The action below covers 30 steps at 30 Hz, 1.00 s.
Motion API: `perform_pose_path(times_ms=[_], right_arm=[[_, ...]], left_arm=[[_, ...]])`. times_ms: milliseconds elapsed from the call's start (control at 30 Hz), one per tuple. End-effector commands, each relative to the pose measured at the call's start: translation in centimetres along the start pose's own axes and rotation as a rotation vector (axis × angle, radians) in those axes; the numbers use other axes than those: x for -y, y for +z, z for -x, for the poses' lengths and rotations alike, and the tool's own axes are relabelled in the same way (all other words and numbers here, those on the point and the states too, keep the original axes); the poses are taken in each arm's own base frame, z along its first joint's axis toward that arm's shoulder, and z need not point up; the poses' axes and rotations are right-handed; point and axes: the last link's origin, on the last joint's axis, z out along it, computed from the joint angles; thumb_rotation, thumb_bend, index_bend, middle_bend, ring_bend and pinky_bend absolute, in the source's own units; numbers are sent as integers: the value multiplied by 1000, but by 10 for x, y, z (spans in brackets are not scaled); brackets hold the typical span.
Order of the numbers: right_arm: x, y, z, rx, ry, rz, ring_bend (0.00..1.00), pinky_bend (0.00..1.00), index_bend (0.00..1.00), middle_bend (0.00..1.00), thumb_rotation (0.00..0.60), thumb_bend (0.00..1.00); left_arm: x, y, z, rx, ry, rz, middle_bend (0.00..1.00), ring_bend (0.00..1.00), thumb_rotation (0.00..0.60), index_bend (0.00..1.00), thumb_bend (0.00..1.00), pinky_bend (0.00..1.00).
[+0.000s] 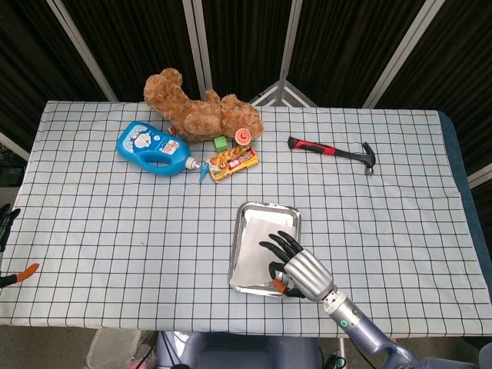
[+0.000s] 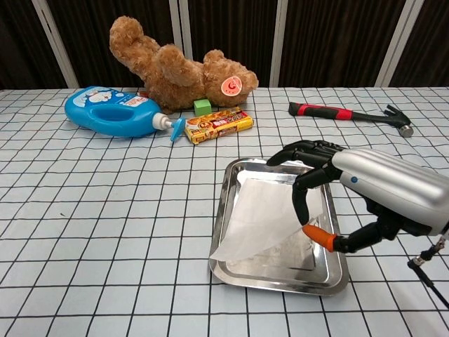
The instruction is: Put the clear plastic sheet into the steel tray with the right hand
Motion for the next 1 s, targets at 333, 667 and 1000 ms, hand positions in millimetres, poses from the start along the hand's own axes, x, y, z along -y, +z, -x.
perform_pose_path(times_ms=[333, 667, 1000], right_arm=[[-18, -2, 4, 12, 8, 44, 0, 0, 631, 158, 600, 497], [-11, -3, 6, -6, -3, 41, 0, 0, 560, 157, 600, 462], [0, -7, 4, -37, -17, 45, 0, 0, 273, 126, 600, 363]], left_arm=[[0, 1, 1, 2, 4, -2, 0, 0, 600, 0, 0, 0], [0, 1, 0, -1, 3, -1, 0, 0, 600, 0, 0, 0], [0, 0, 0, -3, 2, 3, 0, 0, 600, 0, 0, 0]])
